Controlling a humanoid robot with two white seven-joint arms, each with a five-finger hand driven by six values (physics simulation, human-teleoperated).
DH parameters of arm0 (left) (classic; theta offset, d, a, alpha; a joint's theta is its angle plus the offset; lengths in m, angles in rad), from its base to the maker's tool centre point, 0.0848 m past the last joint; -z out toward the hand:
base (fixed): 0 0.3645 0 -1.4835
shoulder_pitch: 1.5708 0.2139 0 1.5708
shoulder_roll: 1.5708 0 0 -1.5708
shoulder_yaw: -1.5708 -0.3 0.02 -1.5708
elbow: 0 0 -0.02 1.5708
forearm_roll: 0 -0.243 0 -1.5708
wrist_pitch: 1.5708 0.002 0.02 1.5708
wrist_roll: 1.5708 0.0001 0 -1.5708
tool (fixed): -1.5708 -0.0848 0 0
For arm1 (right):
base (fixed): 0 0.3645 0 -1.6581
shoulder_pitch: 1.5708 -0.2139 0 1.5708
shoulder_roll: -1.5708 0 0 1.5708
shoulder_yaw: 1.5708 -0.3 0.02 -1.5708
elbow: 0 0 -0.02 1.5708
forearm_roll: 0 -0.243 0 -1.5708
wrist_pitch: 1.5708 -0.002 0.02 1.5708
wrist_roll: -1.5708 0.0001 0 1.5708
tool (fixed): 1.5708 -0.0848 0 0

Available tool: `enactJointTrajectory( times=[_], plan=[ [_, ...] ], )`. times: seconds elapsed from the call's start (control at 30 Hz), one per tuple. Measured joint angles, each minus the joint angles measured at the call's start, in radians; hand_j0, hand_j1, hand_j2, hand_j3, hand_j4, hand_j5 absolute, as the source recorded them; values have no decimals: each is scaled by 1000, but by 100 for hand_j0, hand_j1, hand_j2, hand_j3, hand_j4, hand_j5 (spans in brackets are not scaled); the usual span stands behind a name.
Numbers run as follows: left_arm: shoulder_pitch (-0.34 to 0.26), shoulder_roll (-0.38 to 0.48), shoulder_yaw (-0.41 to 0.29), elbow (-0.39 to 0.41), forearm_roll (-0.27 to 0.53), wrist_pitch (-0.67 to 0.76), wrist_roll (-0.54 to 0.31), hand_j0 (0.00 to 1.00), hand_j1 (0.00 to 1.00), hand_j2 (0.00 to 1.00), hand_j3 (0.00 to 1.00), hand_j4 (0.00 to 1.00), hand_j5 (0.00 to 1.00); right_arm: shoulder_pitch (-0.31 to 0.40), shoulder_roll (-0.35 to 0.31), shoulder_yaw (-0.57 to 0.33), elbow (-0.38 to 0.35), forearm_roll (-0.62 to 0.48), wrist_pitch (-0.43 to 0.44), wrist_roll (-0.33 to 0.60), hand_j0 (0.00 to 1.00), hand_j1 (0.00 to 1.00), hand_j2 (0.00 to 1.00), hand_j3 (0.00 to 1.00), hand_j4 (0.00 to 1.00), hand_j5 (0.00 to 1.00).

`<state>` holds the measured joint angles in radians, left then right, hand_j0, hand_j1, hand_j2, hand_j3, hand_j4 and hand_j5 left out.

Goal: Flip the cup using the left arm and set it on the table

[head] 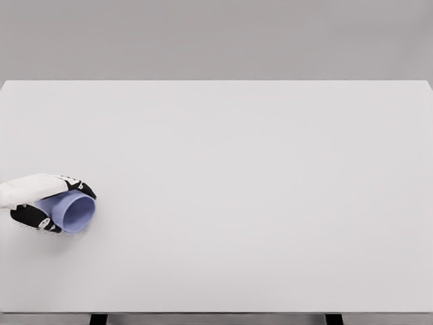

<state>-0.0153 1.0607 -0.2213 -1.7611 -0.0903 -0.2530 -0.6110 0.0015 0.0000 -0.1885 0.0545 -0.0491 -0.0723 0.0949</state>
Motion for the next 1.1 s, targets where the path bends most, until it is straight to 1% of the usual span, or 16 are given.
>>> enactJointTrajectory(
  times=[0.03,0.13,0.27,0.37,0.5,0.67,0.77,0.9,0.93,1.1],
  plan=[
    [-17,-7,1,1,2,0,0,58,58,58,58,58,58,0,0,0,0,0,0,0,100,100,100,100,100,100],
    [-28,-27,7,3,14,0,0,58,58,58,58,58,58,0,0,0,0,0,0,0,100,100,100,100,100,100],
    [-86,-58,12,11,67,0,0,59,59,59,59,59,59,0,0,0,0,0,0,0,100,100,100,100,100,100],
    [-121,-93,15,22,86,0,0,59,59,59,59,59,59,0,0,0,0,0,0,0,100,100,100,100,100,100],
    [-126,-132,17,43,102,0,0,58,58,58,58,58,58,0,0,0,0,0,0,0,100,100,100,100,100,100],
    [-127,-146,18,54,135,17,0,57,57,57,57,57,57,0,0,0,0,0,0,0,100,100,100,100,100,100],
    [-140,-149,18,56,155,28,0,57,57,57,57,57,57,0,0,0,0,0,0,0,100,100,100,100,100,100],
    [-144,-153,18,69,198,36,0,57,57,57,57,57,57,0,0,0,0,0,0,0,100,100,100,100,100,100],
    [-155,-159,18,73,208,37,0,57,57,57,57,57,57,0,0,0,0,0,0,0,100,100,100,100,100,100],
    [-157,-197,18,105,233,39,0,57,57,57,57,57,57,0,0,0,0,0,0,0,100,100,100,100,100,100]
  ],
)
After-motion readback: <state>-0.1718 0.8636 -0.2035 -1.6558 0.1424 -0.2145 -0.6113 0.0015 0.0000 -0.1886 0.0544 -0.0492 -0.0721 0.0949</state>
